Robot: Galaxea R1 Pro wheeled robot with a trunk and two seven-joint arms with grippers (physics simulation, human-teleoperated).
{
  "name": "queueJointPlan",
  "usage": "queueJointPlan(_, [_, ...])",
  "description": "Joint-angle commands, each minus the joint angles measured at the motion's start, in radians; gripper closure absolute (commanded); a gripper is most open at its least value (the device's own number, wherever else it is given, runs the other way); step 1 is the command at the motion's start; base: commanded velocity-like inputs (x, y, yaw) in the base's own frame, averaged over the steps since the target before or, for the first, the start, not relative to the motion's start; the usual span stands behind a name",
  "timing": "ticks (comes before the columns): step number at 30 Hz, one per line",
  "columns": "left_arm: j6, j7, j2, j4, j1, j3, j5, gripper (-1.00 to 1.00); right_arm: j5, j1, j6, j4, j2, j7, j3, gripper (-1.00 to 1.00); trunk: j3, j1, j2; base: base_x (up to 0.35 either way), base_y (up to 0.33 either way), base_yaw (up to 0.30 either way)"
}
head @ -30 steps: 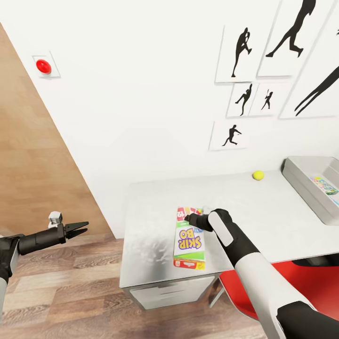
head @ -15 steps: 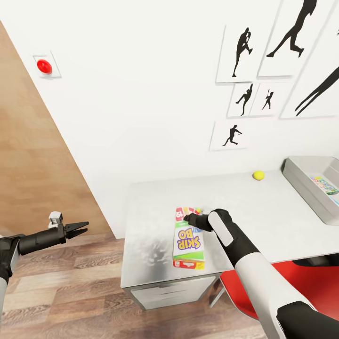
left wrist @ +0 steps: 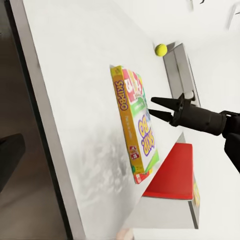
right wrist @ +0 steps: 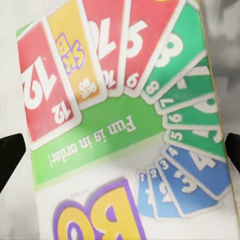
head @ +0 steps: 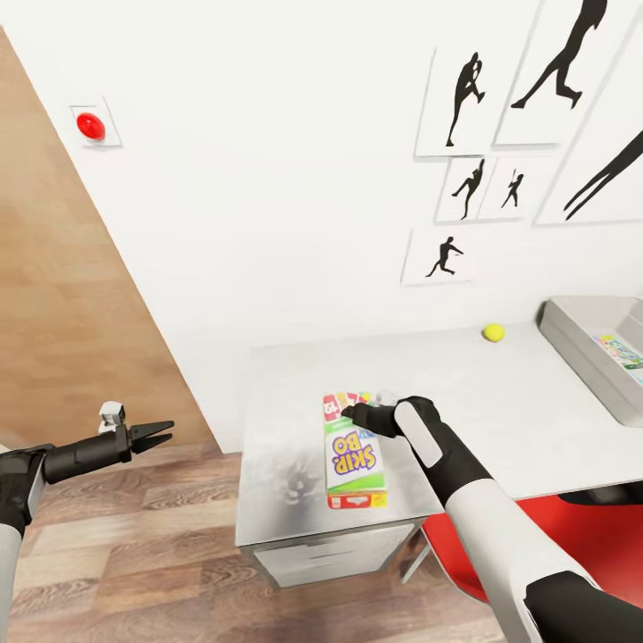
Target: Put all the toys in the child's room - the three board games (two on the bed and one on the table), the two jigsaw puzzles on the table, and the tennis ball on the table - inside the toy box on the table in the child's room.
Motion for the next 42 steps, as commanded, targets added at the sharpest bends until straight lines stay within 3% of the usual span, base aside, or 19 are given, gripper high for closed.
queueJointPlan(1, [0.011, -0.008, -0.001, -0.001, -0.001, 0.004, -0.010, -1.00, -0.011, -0.001, 0.002, -0.001, 0.000, -0.010, 0.002, -1.00, -0.001, 0.000, -0.001, 0.000, 0.100, 0.000])
queueJointPlan(23, [0.011, -0.008, -0.002, -0.001, -0.001, 0.004, -0.011, -1.00, -0.015, -0.001, 0.008, -0.002, 0.017, -0.012, 0.002, -1.00, -0.001, 0.000, -0.001, 0.000, 0.093, 0.000])
queueJointPlan(31, [0.012, -0.008, -0.016, -0.001, -0.001, 0.004, -0.013, -1.00, -0.017, -0.001, 0.056, -0.001, 0.018, -0.013, -0.002, -1.00, -0.001, 0.000, -0.001, -0.027, 0.037, 0.000])
queueJointPlan(42, [0.011, -0.008, -0.018, -0.001, -0.001, 0.004, -0.013, -1.00, -0.019, -0.001, 0.066, -0.001, 0.018, -0.014, -0.002, -1.00, -0.001, 0.000, -0.001, -0.009, 0.023, 0.000])
